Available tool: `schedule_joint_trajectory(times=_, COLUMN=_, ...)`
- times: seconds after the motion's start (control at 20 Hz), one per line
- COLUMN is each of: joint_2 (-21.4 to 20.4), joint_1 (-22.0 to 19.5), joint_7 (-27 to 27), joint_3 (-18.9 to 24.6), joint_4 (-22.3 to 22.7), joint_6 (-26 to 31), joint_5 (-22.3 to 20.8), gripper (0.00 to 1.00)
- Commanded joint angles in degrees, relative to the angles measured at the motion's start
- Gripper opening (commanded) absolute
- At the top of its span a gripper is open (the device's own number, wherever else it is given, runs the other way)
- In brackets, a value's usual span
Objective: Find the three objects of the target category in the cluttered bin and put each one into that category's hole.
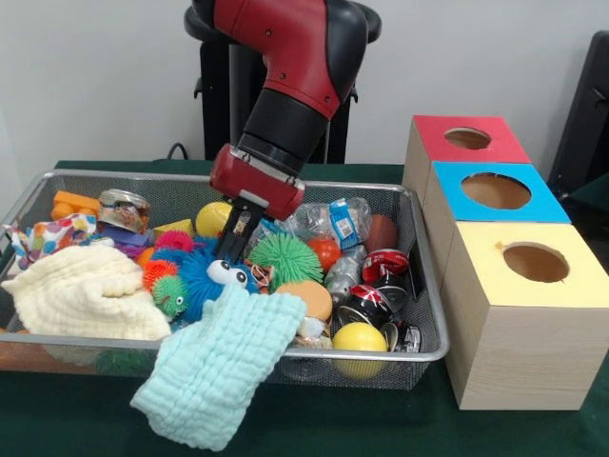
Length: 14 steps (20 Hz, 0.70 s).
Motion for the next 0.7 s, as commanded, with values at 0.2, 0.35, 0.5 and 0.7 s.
schedule_joint_trajectory(times=0.2, joint_2=-0.1, joint_1=-1.2, joint_7=14.2, joint_3=5.0, joint_4=2.7, joint_6=-5.1, joint_5=-1.3, gripper=0.0)
schedule_joint_trajectory(times=0.35, joint_2=0.2, joint_1=-0.5, joint_7=14.0, joint_3=4.6, joint_4=2.6, joint_6=-4.8, joint_5=-0.6, gripper=0.0)
schedule_joint_trajectory(times=0.5, joint_2=0.4, joint_1=0.0, joint_7=13.8, joint_3=4.3, joint_4=2.5, joint_6=-4.7, joint_5=-0.1, gripper=0.0)
schedule_joint_trajectory(times=0.7, joint_2=0.7, joint_1=0.5, joint_7=13.7, joint_3=3.9, joint_4=2.3, joint_6=-5.3, joint_5=0.2, gripper=0.0)
